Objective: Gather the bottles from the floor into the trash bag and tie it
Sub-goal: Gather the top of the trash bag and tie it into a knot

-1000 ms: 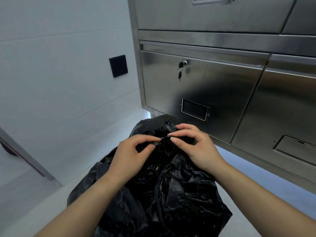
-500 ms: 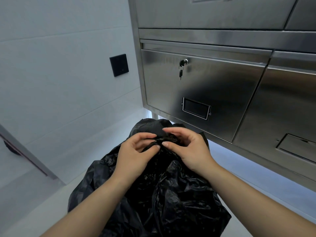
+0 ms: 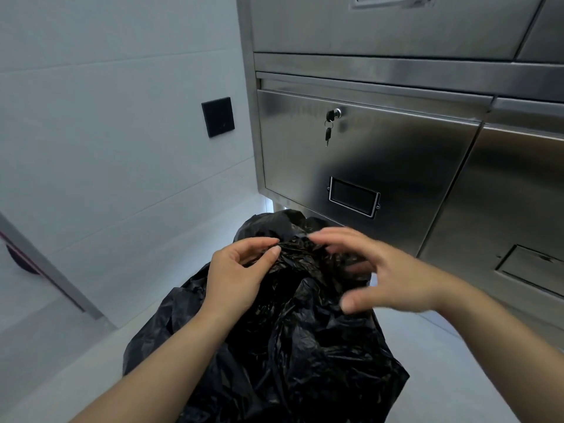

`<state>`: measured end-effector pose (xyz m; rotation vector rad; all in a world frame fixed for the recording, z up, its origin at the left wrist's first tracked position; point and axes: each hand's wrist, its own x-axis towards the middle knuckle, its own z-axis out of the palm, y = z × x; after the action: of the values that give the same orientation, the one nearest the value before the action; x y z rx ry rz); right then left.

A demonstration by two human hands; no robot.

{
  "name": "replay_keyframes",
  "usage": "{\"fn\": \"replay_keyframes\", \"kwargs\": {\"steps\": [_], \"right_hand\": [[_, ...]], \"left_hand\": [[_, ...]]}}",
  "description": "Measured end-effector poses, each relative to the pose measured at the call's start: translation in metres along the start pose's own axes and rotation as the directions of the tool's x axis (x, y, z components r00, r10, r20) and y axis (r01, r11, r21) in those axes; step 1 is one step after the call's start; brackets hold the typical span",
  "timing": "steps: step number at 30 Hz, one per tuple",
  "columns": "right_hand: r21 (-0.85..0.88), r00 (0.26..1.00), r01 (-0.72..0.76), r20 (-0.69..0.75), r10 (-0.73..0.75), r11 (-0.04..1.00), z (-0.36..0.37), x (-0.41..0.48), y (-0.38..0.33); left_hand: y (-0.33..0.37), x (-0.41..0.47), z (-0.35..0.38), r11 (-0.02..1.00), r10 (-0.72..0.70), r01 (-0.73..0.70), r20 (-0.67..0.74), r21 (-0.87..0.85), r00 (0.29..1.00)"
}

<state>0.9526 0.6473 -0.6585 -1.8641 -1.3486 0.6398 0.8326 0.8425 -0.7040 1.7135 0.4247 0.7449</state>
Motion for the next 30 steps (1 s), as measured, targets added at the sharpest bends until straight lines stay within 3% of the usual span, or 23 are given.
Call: {"fn": "replay_keyframes", "kwargs": {"steps": [4,8,12,17,21,26,28,30], "right_hand": [[-0.031,0.999,-0.003,0.053,0.005,1.000,0.009,-0.014,0.004],[-0.114,0.992,0.028,-0.119,-0.042,0.993,0.025,-0.006,0.012],[-0.165,0.969,0.064,-0.227,-0.101,0.984,0.038,0.015,0.018],[-0.081,0.966,0.110,-0.225,-0.125,0.991,0.053,0.039,0.017],[-0.012,0.962,0.066,-0.265,-0.067,0.998,0.070,0.053,0.018],[-0.005,0.945,-0.006,-0.328,0.004,1.000,0.095,0.066,0.020],[0.024,0.916,-0.001,-0.402,0.011,1.000,0.098,0.071,0.020],[0.084,0.878,0.009,-0.477,0.032,0.996,0.097,0.075,0.022]], "left_hand": [[-0.005,0.006,-0.002,0.999,-0.036,0.035,-0.054,-0.024,0.998],[-0.006,0.009,-0.001,0.997,-0.054,0.051,-0.052,-0.059,0.997],[-0.005,0.004,0.001,0.996,-0.057,0.060,0.042,-0.066,0.997],[-0.002,-0.004,-0.005,0.998,-0.041,0.046,0.145,-0.031,0.989],[-0.003,-0.012,-0.020,0.999,-0.049,0.051,0.169,-0.006,0.984],[-0.014,-0.021,-0.035,0.993,-0.034,0.018,0.137,0.115,0.990],[-0.019,-0.024,-0.043,0.968,0.020,-0.044,0.097,0.248,0.995],[-0.025,-0.030,-0.050,0.921,0.053,-0.104,0.145,0.376,0.988]]}}
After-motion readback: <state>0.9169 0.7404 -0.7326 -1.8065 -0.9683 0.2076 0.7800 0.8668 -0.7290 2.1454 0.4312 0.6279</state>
